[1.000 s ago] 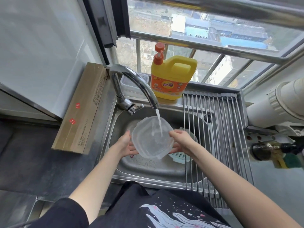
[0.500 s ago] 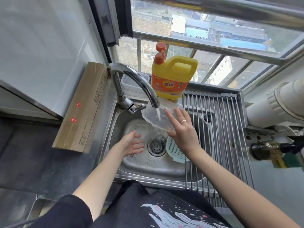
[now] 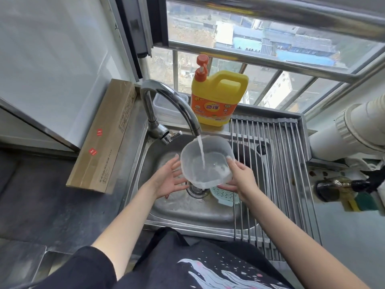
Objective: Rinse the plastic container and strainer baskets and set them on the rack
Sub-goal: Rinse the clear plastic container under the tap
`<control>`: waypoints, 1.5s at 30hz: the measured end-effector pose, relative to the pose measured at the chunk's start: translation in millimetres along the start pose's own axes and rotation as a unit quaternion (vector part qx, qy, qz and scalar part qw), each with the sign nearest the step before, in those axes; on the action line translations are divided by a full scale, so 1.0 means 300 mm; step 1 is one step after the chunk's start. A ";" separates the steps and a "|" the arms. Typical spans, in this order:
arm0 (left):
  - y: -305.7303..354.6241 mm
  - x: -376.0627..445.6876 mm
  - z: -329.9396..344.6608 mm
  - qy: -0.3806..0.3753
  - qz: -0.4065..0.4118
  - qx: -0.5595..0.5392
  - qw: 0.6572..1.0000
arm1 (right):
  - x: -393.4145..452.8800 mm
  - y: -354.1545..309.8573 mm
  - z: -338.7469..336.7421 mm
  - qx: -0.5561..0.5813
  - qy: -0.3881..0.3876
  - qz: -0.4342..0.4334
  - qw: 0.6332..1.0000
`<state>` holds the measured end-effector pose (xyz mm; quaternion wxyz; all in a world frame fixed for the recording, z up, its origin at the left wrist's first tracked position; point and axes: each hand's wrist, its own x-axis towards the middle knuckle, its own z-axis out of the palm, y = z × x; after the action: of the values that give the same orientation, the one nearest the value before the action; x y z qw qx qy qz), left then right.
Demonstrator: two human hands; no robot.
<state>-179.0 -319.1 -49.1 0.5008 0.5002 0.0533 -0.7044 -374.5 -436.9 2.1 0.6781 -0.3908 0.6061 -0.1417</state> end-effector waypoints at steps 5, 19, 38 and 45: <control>0.024 -0.035 -0.008 0.007 0.043 0.043 0.998 | -0.004 0.000 -0.026 0.099 -0.086 0.071 0.989; 0.022 -0.055 -0.112 0.083 0.014 0.013 0.996 | 0.026 -0.047 -0.031 0.016 -0.067 0.011 0.998; 0.035 -0.045 -0.105 0.128 -0.015 0.068 0.989 | 0.008 0.041 0.055 0.116 -0.051 0.071 0.989; 0.057 -0.056 -0.079 0.077 -0.019 0.039 0.996 | -0.044 0.024 0.053 0.040 -0.055 0.034 0.997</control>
<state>-150.7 -302.9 -40.9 0.4616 0.5711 0.0740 -0.6748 -364.8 -417.8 5.6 0.7298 -0.3495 0.5750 -0.1211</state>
